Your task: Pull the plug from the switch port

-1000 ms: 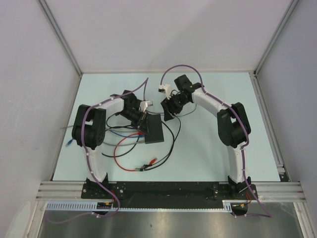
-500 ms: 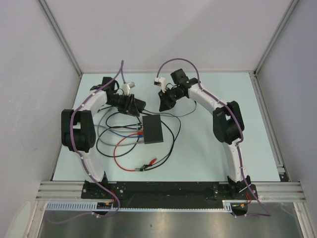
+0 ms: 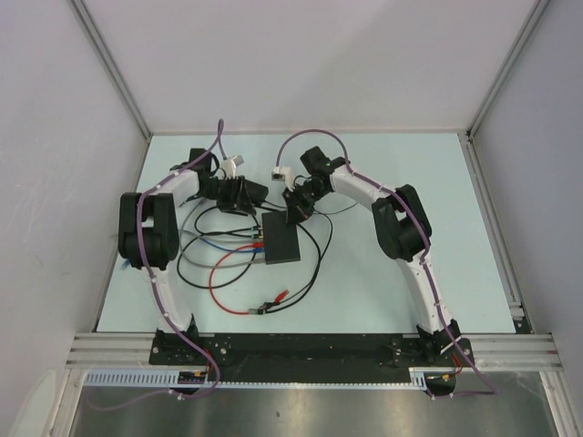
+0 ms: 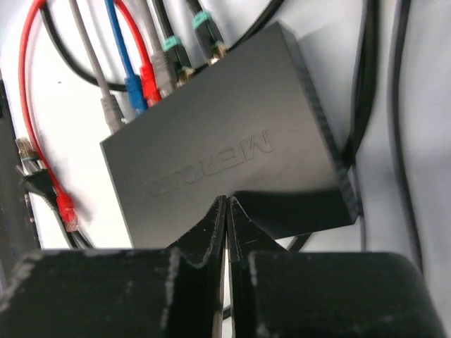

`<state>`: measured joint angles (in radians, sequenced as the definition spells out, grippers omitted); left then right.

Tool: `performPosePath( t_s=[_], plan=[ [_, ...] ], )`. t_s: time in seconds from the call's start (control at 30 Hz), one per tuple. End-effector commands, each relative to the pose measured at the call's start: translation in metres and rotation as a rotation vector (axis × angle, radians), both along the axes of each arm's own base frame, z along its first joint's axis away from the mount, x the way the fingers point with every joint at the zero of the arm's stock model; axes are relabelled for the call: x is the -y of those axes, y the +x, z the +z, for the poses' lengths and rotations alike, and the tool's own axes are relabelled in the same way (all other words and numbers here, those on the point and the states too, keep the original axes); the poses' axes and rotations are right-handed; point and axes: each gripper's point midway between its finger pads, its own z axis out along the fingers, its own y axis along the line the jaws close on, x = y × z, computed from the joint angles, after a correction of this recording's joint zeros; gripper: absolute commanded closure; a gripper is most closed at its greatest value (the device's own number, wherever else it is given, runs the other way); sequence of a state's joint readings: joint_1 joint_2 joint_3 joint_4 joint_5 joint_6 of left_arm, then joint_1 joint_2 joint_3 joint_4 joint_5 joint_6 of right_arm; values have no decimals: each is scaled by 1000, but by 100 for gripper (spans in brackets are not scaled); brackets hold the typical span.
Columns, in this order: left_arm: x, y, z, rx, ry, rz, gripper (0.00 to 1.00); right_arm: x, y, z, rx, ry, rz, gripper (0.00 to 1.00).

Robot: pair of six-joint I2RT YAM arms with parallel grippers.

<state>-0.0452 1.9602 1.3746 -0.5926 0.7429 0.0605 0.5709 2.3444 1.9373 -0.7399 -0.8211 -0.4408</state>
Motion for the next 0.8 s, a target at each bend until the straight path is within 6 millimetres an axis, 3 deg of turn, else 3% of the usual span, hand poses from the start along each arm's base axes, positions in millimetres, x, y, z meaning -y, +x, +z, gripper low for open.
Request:
performPosePath(
  t_s=[0.0, 0.33, 0.77],
  plan=[
    [5, -3, 2, -11, -55, -29, 51, 1, -3, -11, -30, -17, -15, 97],
    [10, -18, -13, -74, -95, -60, 55, 7, 4, -37, -12, -98, -68, 100],
    [17, -33, -26, -147, -145, -95, 60, 7, 2, -41, 1, -122, -76, 100]
  ],
)
